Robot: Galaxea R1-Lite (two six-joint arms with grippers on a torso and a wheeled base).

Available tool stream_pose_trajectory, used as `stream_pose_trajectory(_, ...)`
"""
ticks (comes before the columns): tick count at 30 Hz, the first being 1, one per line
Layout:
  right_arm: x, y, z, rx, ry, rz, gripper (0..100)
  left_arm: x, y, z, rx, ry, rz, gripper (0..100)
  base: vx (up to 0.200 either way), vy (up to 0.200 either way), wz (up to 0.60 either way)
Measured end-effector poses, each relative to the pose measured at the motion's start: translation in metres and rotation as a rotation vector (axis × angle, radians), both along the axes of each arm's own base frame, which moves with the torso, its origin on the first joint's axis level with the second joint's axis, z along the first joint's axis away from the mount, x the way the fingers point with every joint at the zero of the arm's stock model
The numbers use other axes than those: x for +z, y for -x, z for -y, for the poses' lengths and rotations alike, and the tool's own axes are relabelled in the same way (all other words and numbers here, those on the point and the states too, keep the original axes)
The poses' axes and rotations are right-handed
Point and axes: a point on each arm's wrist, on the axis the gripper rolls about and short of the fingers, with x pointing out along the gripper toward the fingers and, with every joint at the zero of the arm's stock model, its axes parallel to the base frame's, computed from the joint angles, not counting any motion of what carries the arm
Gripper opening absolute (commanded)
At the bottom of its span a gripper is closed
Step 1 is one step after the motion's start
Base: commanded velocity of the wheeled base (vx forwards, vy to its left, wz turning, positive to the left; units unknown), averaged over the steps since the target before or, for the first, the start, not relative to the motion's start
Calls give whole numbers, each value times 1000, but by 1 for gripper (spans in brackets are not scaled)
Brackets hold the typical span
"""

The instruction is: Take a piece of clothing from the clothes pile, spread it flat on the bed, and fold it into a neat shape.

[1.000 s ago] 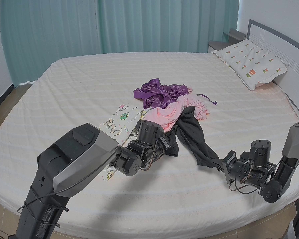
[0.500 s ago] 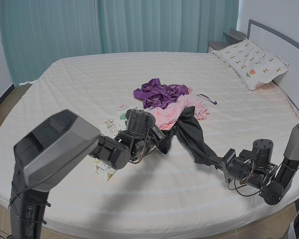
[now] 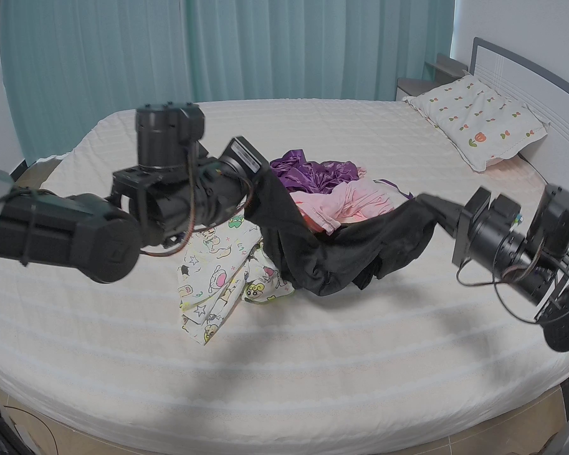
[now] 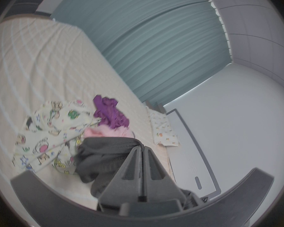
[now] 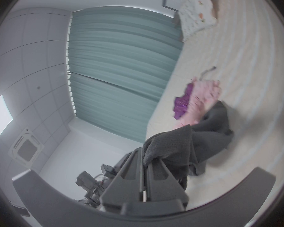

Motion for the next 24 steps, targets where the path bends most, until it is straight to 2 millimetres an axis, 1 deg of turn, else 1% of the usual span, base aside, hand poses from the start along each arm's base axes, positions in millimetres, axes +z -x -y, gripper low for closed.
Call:
stream_pose_trajectory(2,26,1,0,-3,-3,67,0,19,11,-10,3,-10,62,0,0,0,0)
stream_pose_trajectory(7,77,12,5,-18,8,238,0,57,40,-36,35,-58,202,0,0,0,0)
stream_pose_trajectory(9,91,18,8,-27,18,295,0,67,51,-46,49,-76,245,0,0,0,0)
stream_pose_trajectory(11,100,23,9,-32,26,334,0,71,61,-54,63,-91,259,0,0,0,0)
stream_pose_trajectory(13,102,25,10,-36,31,347,0,68,67,-60,74,-105,252,0,0,0,0)
stream_pose_trajectory(15,97,26,10,-35,44,334,0,60,72,-64,91,-122,231,0,0,0,0)
stream_pose_trajectory(20,64,25,8,-26,115,239,0,29,81,-72,139,-188,141,0,0,0,0)
stream_pose_trajectory(24,44,23,5,-15,149,174,0,1,88,-76,137,-240,60,0,0,0,0)
